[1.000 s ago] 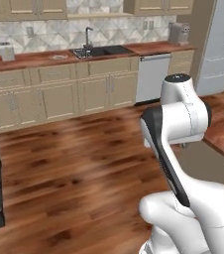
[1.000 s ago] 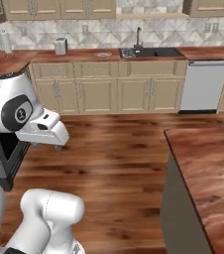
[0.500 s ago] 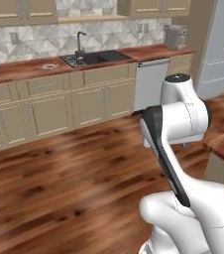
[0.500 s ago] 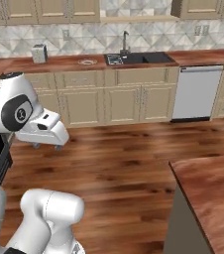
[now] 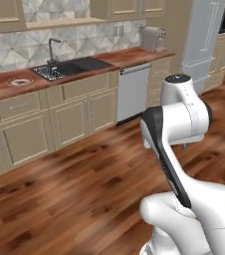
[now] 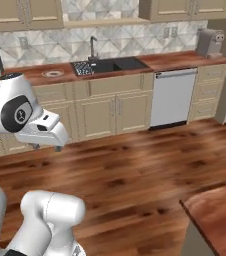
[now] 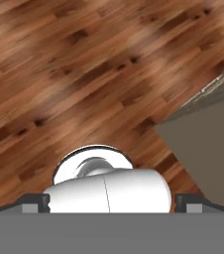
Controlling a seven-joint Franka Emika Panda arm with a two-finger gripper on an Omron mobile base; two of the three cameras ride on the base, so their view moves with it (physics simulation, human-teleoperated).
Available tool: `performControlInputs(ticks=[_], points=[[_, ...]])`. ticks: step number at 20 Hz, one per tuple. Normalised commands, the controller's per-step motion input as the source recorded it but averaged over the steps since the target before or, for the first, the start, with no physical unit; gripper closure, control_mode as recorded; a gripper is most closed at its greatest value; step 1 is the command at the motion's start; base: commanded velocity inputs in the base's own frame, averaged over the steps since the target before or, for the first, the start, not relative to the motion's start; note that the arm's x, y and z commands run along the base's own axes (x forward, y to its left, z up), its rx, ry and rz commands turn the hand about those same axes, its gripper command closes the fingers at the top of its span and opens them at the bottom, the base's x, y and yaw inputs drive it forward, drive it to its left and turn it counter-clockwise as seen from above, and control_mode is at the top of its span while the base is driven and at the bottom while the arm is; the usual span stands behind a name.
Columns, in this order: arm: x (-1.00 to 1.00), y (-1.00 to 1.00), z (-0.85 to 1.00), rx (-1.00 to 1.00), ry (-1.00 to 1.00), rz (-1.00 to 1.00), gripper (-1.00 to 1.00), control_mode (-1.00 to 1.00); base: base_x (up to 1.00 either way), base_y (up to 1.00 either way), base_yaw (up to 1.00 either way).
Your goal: Move the hot dog bun to the plate on the dining table and place the condiment next to that plate. Then navigate to the fridge and take the sausage and place it on the plate as well.
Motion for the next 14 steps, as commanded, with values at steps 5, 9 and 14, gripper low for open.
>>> performControlInputs(ticks=[5,9,14], points=[[0.00,0.00,0.00,0.00,0.00,0.00,-1.00,1.00,1.00,0.26,-0.40],[0.00,0.00,0.00,0.00,0.00,0.00,-1.00,1.00,1.00,0.22,-0.40],[0.00,0.00,0.00,0.00,0.00,0.00,-1.00,1.00,1.00,0.12,-0.38]])
